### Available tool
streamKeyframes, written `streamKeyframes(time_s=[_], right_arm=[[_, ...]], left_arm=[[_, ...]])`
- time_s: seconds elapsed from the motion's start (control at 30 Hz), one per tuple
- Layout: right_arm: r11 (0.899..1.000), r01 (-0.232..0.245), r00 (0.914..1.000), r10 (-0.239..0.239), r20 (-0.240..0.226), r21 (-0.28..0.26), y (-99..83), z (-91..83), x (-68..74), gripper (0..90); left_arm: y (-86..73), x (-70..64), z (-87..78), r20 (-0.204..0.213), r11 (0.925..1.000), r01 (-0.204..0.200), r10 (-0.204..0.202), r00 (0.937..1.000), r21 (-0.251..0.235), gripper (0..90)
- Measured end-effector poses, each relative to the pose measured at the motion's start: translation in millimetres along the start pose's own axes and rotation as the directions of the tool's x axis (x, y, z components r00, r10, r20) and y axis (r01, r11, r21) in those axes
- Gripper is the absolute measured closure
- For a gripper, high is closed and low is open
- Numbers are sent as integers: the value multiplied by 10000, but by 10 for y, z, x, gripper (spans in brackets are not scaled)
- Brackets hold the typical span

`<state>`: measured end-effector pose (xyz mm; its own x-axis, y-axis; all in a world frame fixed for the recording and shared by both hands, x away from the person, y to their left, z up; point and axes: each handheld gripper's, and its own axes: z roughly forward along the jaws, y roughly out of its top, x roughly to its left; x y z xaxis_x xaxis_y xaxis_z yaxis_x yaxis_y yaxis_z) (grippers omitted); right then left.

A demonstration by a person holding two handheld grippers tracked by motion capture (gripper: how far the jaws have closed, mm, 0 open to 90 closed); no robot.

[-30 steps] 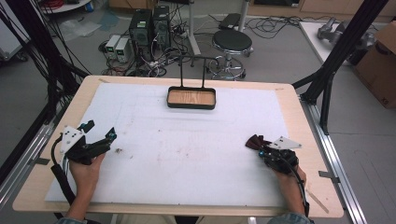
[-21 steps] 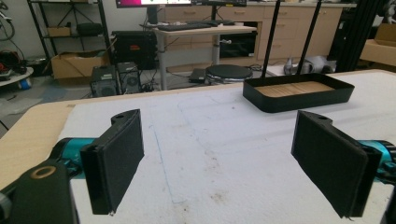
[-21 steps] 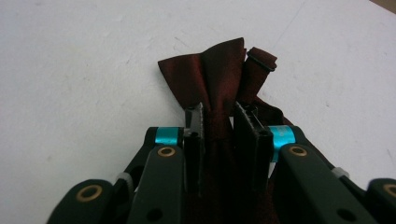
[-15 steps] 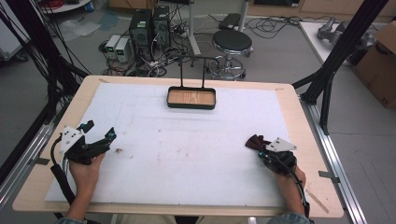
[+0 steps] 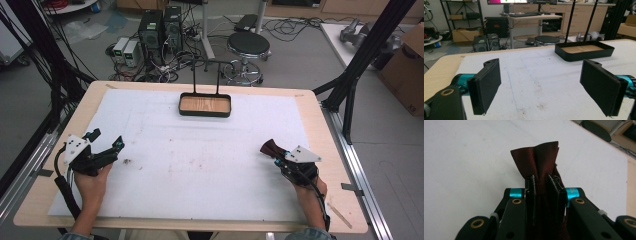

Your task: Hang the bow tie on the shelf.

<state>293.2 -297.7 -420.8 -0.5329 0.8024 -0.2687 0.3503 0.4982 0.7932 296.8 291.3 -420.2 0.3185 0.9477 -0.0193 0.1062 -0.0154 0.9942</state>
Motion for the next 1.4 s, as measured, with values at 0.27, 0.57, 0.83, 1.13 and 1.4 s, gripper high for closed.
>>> streamKeyframes(time_s=[0.27, 0.57, 0.83, 1.13, 1.4], right_arm=[[9989, -68, 9998, 60, -164, -467, 390, -17, -73, 776], [9959, -70, 9987, 24, -513, -902, 800, 93, -218, 777], [9924, -452, 9952, 348, -910, -1143, 1127, 350, -344, 776], [9899, -340, 9955, 213, -923, -1379, 1477, 641, -400, 776], [9847, -370, 9944, 193, -1042, -1705, 1727, 816, -418, 776]], left_arm=[[-6, 3, 14, 37, 10000, -4, 4, 10000, 8, 175], [-15, 6, 23, 115, 10000, 16, -16, 9999, 3, 175], [-31, -25, 73, 436, 9999, -112, 106, 9990, 131, 175], [-50, 1, 109, 574, 10000, 19, -24, 9984, 86, 176], [-52, 3, 118, 625, 10000, -12, 7, 9980, 79, 176]])
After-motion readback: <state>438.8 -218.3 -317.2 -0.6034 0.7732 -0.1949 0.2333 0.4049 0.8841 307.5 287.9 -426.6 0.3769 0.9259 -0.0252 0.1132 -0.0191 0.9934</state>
